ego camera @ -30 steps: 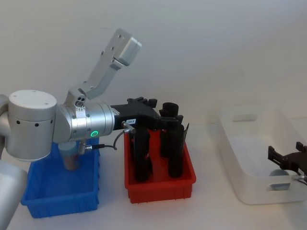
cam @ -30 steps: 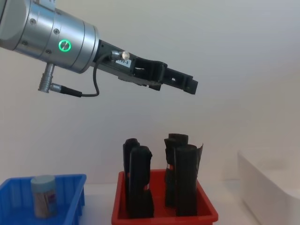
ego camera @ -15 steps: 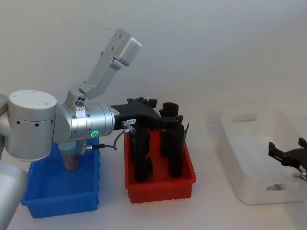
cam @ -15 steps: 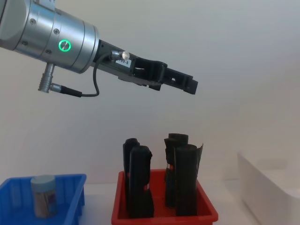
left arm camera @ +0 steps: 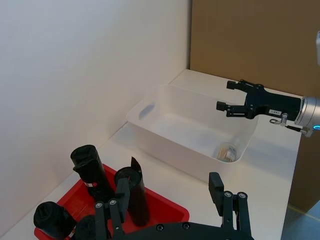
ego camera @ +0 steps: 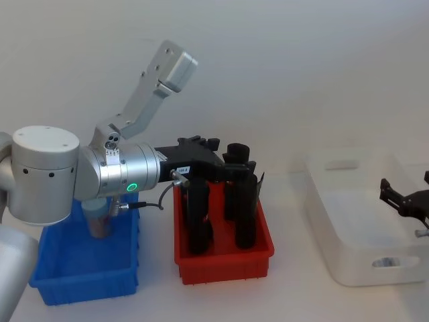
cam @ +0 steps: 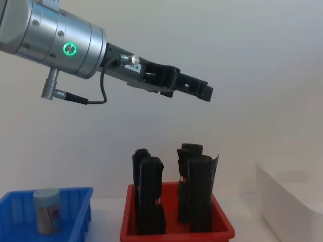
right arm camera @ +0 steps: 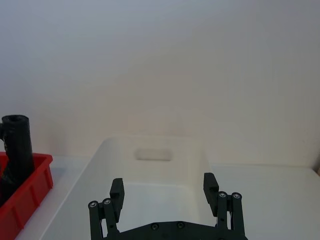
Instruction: Pick the cotton swabs from the blue box and place them into the white box.
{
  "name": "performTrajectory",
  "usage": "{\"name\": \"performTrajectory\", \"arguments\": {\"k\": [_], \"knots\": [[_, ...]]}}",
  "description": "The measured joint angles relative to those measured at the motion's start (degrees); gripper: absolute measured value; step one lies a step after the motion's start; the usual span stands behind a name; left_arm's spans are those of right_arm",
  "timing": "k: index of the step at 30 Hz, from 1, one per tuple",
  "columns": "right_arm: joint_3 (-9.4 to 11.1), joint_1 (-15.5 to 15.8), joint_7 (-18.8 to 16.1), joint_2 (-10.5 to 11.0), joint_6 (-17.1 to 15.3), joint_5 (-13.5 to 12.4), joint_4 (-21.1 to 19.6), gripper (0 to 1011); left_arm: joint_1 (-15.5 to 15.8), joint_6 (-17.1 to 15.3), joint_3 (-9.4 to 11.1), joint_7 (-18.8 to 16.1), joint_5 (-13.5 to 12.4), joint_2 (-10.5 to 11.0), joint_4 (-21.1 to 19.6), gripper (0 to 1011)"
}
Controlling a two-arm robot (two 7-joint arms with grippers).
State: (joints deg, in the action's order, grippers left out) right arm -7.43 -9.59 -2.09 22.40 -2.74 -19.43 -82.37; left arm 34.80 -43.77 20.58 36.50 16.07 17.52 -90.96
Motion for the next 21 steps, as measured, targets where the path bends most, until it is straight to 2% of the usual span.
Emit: {"name": "performTrajectory", "arguments": {"k": [12,21], "knots": [[0.5,2.7,0.9,0.9,4.8,2.6,-6.2,1001,0.0,0.0,0.0,0.0,0.0,0.0,0.0,1004],[0.3,3.3,1.0,0.7,4.8,2.8,-7.2,1001,-0.3,0.8,0.1,-0.6,-0.1,0.1,0.0,1004]]}}
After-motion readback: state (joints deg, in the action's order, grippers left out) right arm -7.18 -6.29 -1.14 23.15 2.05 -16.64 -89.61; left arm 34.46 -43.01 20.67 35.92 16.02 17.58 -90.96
